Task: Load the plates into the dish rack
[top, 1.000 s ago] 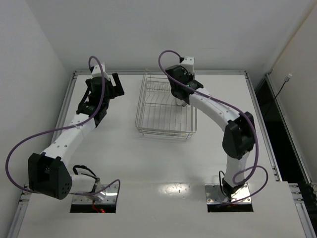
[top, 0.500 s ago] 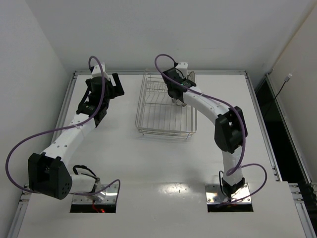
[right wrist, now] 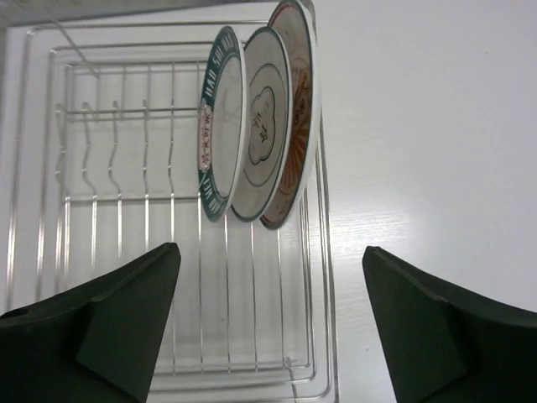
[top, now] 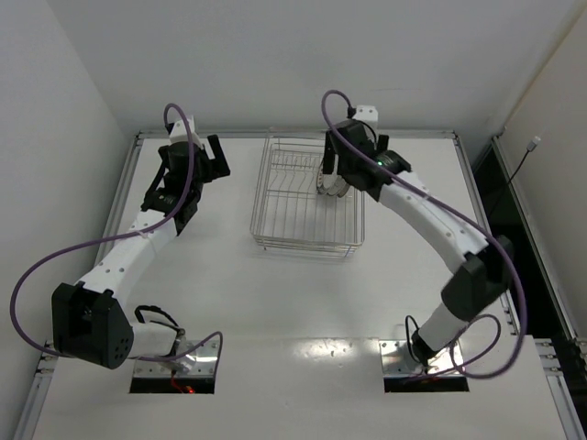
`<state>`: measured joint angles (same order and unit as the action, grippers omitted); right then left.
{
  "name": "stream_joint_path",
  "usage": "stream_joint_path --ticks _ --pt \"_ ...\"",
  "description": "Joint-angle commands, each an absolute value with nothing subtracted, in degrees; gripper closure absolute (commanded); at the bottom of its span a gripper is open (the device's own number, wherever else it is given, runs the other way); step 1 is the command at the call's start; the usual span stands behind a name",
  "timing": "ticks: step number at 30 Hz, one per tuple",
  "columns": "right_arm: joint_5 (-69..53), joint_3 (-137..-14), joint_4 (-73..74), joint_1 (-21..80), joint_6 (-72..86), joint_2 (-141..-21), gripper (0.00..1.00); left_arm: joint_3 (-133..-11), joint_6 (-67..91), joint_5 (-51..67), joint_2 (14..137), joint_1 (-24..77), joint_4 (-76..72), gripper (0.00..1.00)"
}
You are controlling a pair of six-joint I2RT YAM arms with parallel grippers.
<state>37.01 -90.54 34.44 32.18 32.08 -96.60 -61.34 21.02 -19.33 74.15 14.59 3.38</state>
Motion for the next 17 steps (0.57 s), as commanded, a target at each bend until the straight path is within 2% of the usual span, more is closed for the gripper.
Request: stream_joint_path --ticks 1,6,9,12,17 --pt "31.3 -84.7 38.1 33.0 30.0 -87.5 0.09 -62.8 20.3 -19.6 74.0 14.8 0.6 0.18" --pt "24.0 -70.1 38.9 32.3 28.1 -73.9 0.06 -61.5 20.3 -20.1 74.0 14.8 0.1 0.18" --pt "26.5 -64.9 41.0 32.3 26.9 -66.5 0.04 -60.5 20.3 -20.1 74.0 15.4 -0.4 0.18" --pt "30.1 -62.9 43.7 32.3 26.9 -60.8 0.0 -59.9 16.6 -23.2 74.0 19.3 -1.0 0.18" --pt "31.3 -61.7 46.4 31.8 26.4 -56.7 0.0 -57.7 9.9 -29.8 74.0 27.8 -3.2 0.17"
